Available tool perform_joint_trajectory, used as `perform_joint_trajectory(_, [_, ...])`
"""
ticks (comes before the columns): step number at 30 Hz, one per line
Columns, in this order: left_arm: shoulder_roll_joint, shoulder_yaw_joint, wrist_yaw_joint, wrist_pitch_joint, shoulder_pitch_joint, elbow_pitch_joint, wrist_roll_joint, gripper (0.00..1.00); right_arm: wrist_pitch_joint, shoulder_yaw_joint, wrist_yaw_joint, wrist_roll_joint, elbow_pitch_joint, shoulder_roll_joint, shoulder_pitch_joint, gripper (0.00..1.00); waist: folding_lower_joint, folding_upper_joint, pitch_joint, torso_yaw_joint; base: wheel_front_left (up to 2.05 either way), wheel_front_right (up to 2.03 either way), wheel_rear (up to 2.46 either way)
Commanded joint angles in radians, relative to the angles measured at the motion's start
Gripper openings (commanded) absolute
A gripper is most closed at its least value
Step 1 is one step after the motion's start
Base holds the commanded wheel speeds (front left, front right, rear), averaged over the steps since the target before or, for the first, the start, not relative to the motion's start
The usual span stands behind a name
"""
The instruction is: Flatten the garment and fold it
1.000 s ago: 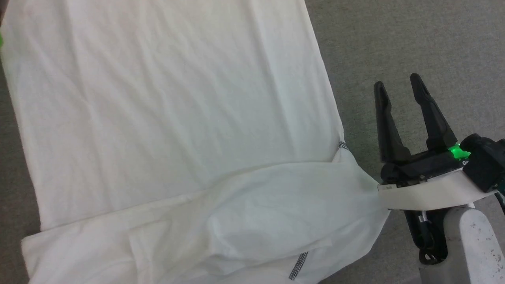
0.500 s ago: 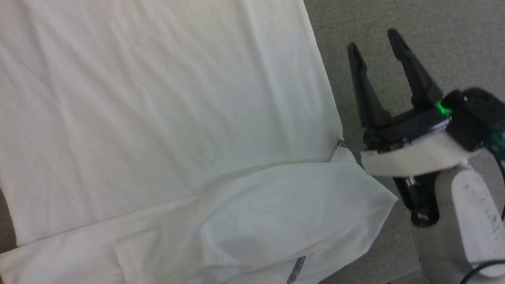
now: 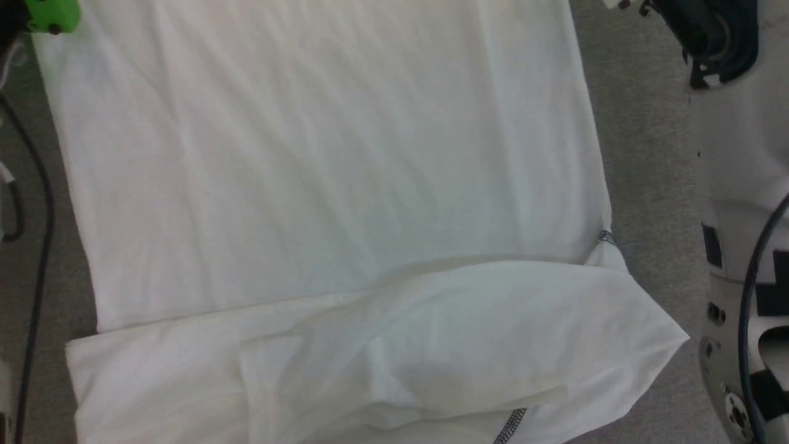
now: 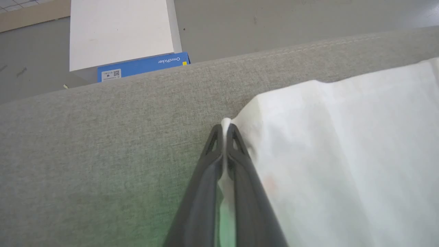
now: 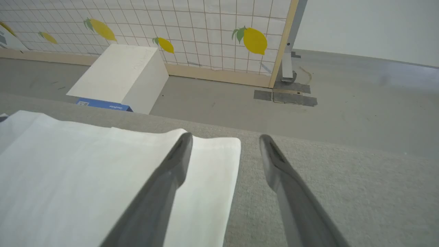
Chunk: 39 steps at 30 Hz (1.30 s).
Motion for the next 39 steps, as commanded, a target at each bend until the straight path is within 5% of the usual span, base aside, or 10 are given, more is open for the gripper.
perform_joint_trajectory(1, [-0.018,-0.010,-0.013,-0.020,-0.028,0.008,-0.007,0.00,0.036,-0.015,-0.002,-0.028,0.051,0.004,-0.036,1.00,-0.0001,-0.0001,0.009,0.070,0.00,0.00,0.00])
perform_joint_trajectory(7, [-0.081,-0.047,-0.046,-0.085,-0.073,0.040,-0.013,0.00,0.171,-0.093,-0.002,-0.195,0.223,-0.005,-0.148,1.00,-0.0001,-0.0001,0.027,0.143,0.00,0.00,0.00])
perform_joint_trajectory(16, [-0.121,-0.080,-0.083,-0.149,-0.103,0.089,-0.016,0.00,0.356,-0.255,-0.002,-0.364,0.323,0.003,-0.213,1.00,-0.0001,-0.0001,0.043,0.190,0.00,0.00,0.00])
perform_joint_trajectory(17, [-0.122,-0.081,-0.085,-0.153,-0.105,0.093,-0.017,0.00,0.377,-0.258,-0.002,-0.383,0.323,0.003,-0.215,0.70,-0.0001,-0.0001,0.043,0.191,0.00,0.00,0.00])
perform_joint_trajectory(18, [-0.123,-0.083,-0.091,-0.160,-0.106,0.097,-0.019,0.00,0.402,-0.253,-0.002,-0.405,0.322,0.004,-0.215,0.25,-0.0001,-0.0001,0.043,0.190,0.00,0.00,0.00])
perform_joint_trajectory(20, [-0.125,-0.083,-0.098,-0.174,-0.107,0.106,-0.023,0.00,0.449,-0.236,-0.002,-0.436,0.316,0.004,-0.209,0.00,-0.0001,-0.0001,0.041,0.186,0.00,0.00,0.00])
perform_joint_trajectory(25, [-0.103,-0.083,-0.105,-0.258,-0.135,0.111,0.015,0.00,0.428,-0.224,-0.002,-0.459,0.246,-0.006,-0.207,0.00,-0.0001,-0.0001,0.046,0.173,0.00,0.00,0.00])
perform_joint_trajectory(39, [-0.082,-0.089,-0.057,-0.750,-0.208,0.221,0.187,0.00,-0.044,-0.128,-0.002,-0.436,0.202,-0.059,-0.195,0.00,-0.0001,-0.0001,-0.005,0.144,0.00,0.00,0.00])
